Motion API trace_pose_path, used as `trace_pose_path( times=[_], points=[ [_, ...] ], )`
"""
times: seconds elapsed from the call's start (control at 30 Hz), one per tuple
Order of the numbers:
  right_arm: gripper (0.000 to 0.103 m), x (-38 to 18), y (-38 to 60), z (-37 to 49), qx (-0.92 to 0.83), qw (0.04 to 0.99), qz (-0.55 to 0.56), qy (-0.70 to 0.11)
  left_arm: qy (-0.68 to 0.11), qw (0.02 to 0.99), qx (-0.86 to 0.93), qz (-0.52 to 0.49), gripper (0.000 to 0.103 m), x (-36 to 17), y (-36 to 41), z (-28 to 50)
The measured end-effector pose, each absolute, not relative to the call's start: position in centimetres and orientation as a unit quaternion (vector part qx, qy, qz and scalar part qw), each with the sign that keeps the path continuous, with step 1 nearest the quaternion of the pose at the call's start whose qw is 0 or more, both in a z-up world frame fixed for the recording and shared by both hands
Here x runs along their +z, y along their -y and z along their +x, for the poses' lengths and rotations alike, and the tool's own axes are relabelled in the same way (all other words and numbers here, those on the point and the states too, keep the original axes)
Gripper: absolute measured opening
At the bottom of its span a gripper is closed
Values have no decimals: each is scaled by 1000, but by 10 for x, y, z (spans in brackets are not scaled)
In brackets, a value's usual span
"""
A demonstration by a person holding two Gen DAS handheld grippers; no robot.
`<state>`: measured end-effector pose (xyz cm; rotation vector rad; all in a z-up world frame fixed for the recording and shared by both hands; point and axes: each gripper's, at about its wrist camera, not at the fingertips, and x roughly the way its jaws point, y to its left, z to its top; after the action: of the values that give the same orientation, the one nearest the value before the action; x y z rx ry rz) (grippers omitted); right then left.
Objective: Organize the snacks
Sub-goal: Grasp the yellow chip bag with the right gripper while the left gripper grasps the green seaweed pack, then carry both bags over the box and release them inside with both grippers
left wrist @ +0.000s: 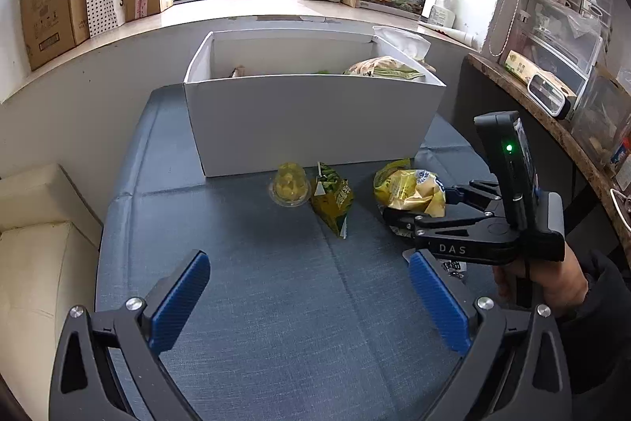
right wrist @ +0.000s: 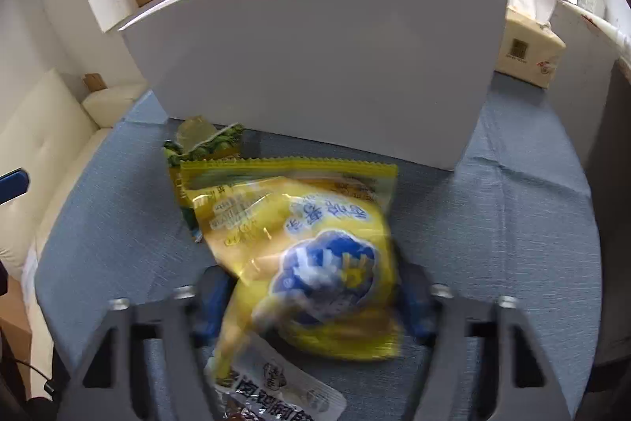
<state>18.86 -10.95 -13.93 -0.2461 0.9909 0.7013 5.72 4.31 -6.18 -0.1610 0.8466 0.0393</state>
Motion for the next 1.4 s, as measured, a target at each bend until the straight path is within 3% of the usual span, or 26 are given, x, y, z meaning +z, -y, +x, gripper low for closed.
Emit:
trace_pose_path(
  times=[0.07,0.5,0.93,1.0,1.03,1.07,1.4],
  points=[
    [62,-138,110,188,340,810,-109,-465,-413,907,21,-76,103,-64,-43,59],
    [62,-91,177,159,304,855,-39,-418,-443,894,31,-60,103,-99,-22,122],
    [62,-79,222,152,266,872,8,-411,-477,872,75,-86,101,-139,-18,175],
    [62,-81,221,152,268,870,7,-413,-478,871,72,-93,76,-140,-20,175],
    [62,-82,220,152,269,870,6,-414,-479,870,76,-93,56,-140,-21,176],
    [62,-83,220,151,269,869,5,-415,-479,870,79,-88,50,-139,-21,176],
    [62,-85,210,144,279,865,-4,-417,-447,889,54,-84,50,-113,-22,144]
  ],
)
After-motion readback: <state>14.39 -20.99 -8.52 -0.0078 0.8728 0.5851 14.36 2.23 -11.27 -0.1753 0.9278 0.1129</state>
